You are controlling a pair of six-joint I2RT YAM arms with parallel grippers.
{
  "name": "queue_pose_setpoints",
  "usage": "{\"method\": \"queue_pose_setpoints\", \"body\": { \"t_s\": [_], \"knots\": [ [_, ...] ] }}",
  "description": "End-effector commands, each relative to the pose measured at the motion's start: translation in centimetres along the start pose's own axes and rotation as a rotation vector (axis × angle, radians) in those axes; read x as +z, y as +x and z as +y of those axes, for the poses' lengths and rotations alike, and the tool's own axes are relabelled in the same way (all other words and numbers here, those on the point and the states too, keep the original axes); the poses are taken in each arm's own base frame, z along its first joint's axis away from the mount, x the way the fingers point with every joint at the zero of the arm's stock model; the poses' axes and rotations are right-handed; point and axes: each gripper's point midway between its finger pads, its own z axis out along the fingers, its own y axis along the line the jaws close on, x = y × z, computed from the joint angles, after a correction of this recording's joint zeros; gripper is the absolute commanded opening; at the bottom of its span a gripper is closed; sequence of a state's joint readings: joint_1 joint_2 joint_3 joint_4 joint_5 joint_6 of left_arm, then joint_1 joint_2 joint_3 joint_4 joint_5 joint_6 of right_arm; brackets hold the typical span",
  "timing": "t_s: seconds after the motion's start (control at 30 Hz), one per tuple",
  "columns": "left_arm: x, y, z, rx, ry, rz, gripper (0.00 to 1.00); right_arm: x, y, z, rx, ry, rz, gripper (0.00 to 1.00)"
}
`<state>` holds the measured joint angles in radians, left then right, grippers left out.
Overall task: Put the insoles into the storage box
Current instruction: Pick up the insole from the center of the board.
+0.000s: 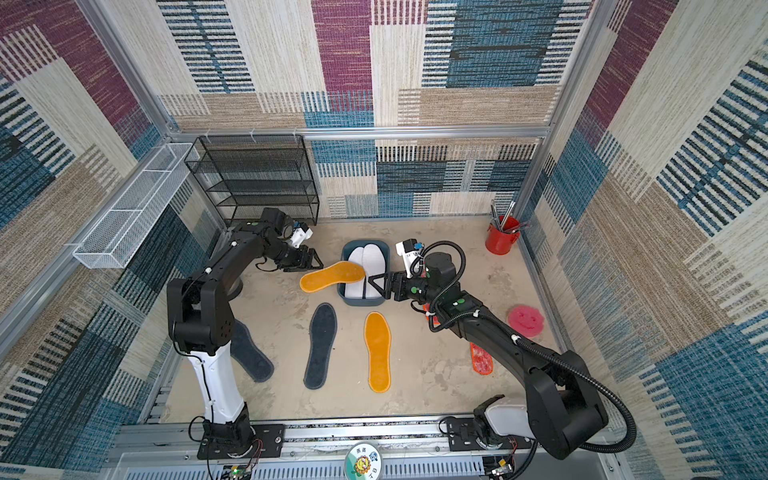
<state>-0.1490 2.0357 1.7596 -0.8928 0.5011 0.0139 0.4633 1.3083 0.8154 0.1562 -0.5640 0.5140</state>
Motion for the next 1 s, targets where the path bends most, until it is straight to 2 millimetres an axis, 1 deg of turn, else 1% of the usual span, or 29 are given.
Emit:
{"method": "queue_pose_setpoints", "body": {
  "t_s": [0.0, 0.2, 0.23, 0.27, 0.4, 0.5, 0.63, 0.73, 0.77, 0.87, 0.97],
  "knots": [
    [0.9, -0.3, -0.2, 0.015, 0.012, -0.001, 0.62, -0.1, -0.4, 0.1, -0.015, 0.004, -0.02, 0.77],
    [1.6, 0.2, 0.2, -0.004, 0.003, 0.019, 0.47, -0.1, -0.2, 0.1, -0.01, 0.0, -0.02, 0.77],
    [1.7, 0.2, 0.1, -0.007, 0.009, 0.022, 0.42, -0.1, -0.2, 0.1, -0.01, 0.0, -0.02, 0.77],
    [1.8, 0.2, 0.0, -0.008, 0.015, 0.022, 0.34, -0.1, -0.1, 0.0, -0.008, 0.0, -0.017, 0.77],
    [1.8, 0.3, -0.4, -0.006, 0.027, 0.025, 0.08, 0.0, -0.2, 0.0, -0.008, 0.001, -0.02, 0.77],
    [1.7, 0.4, -0.7, -0.009, 0.036, 0.024, 0.0, 0.0, -0.4, 0.0, -0.01, 0.003, -0.025, 0.77],
    [1.0, 0.6, -1.2, -0.006, 0.047, 0.016, 0.0, 0.0, -0.5, 0.0, -0.01, 0.003, -0.026, 0.77],
    [0.1, 0.3, -2.2, -0.002, 0.076, -0.005, 0.0, 0.1, -0.5, 0.0, -0.009, 0.004, -0.028, 0.77],
    [-0.4, 0.1, -3.0, -0.001, 0.117, -0.015, 0.0, 0.0, -0.7, 0.0, -0.013, 0.003, -0.032, 0.77],
    [-2.2, -0.5, -4.6, 0.007, 0.168, -0.061, 0.0, 0.0, -0.8, 0.1, -0.013, 0.004, -0.037, 0.77],
    [-4.6, -1.5, -6.2, 0.013, 0.217, -0.147, 0.0, 0.0, -1.1, 0.3, -0.005, -0.006, -0.045, 0.79]
  ]
}}
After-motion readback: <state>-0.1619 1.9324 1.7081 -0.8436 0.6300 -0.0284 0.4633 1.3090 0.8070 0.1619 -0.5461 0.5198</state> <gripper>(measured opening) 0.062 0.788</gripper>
